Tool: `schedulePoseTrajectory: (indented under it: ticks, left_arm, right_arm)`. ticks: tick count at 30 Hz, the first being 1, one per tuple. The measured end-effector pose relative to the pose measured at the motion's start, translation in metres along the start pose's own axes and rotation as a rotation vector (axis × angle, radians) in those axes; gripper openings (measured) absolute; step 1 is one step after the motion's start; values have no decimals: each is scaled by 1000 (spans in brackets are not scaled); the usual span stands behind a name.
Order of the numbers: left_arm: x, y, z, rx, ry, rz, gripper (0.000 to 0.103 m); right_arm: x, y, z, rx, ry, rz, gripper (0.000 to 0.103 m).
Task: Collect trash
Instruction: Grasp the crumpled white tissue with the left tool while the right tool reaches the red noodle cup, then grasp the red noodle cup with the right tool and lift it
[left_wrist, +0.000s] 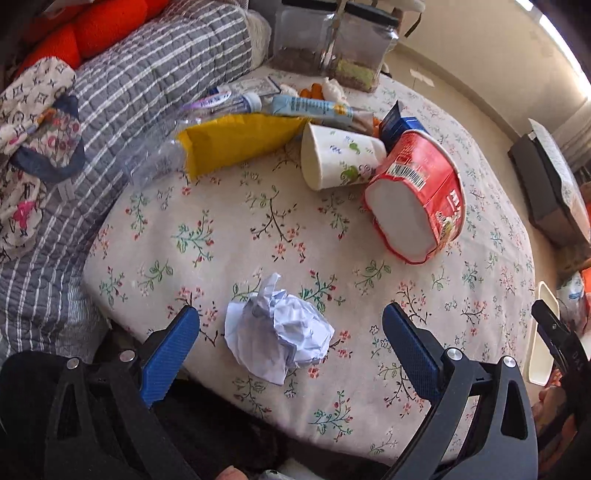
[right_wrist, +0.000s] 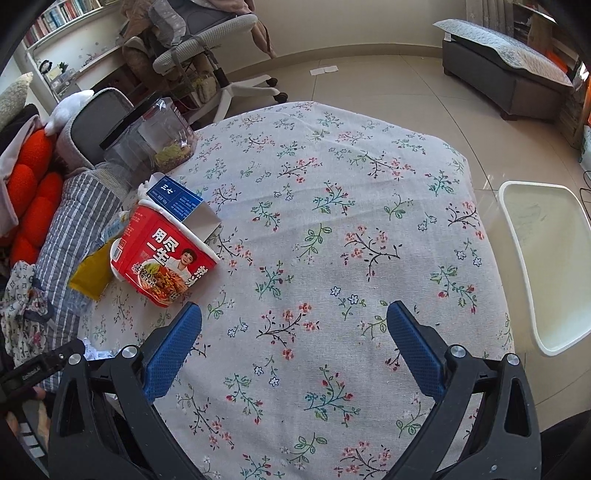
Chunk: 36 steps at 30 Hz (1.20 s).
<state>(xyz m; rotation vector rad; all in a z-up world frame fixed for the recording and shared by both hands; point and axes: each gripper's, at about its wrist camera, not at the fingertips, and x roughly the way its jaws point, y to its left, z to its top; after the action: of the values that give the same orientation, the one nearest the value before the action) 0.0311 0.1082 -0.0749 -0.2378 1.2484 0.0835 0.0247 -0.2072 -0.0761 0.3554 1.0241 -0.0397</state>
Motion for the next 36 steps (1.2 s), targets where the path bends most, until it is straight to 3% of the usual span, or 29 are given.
schedulePoseTrajectory:
  ticks: [5, 8, 9, 10, 12, 13, 17, 23, 28, 32, 36]
  left_arm:
    - [22, 10, -1, -77, 16, 30, 94]
    - [30, 15, -3, -105, 41, -4, 64]
    - [33, 17, -4, -111, 49, -17, 43]
    - [35, 19, -2, -114, 58, -28, 35]
    - [35, 20, -1, -112, 39, -48, 30]
    - [34, 20, -1, -104, 27, -58, 20]
    - [29, 11, 5, -63, -12, -122, 19]
    - [5, -16, 21, 70, -132, -176, 19]
    - [-27, -24, 47, 134, -235, -221, 19]
    - [-52, -8, 72, 132, -340, -204, 19]
    - [-42, 15, 79, 66, -341, -237, 19]
  right_arm:
    - [4, -4, 0, 14, 17, 0, 96]
    - [6, -4, 1, 10, 20, -4, 96]
    - [7, -3, 0, 8, 23, -6, 96]
    - [8, -3, 0, 4, 27, -7, 96]
    - [11, -1, -1, -7, 33, -9, 96]
    - [12, 0, -1, -13, 33, -11, 96]
    - [14, 6, -2, -47, 30, -16, 96]
    - [17, 26, 5, -142, 11, 31, 96]
    - [13, 72, 11, -383, -75, 108, 96]
    - [27, 112, 9, -638, -109, 84, 96]
    - [49, 129, 16, -682, -49, 161, 96]
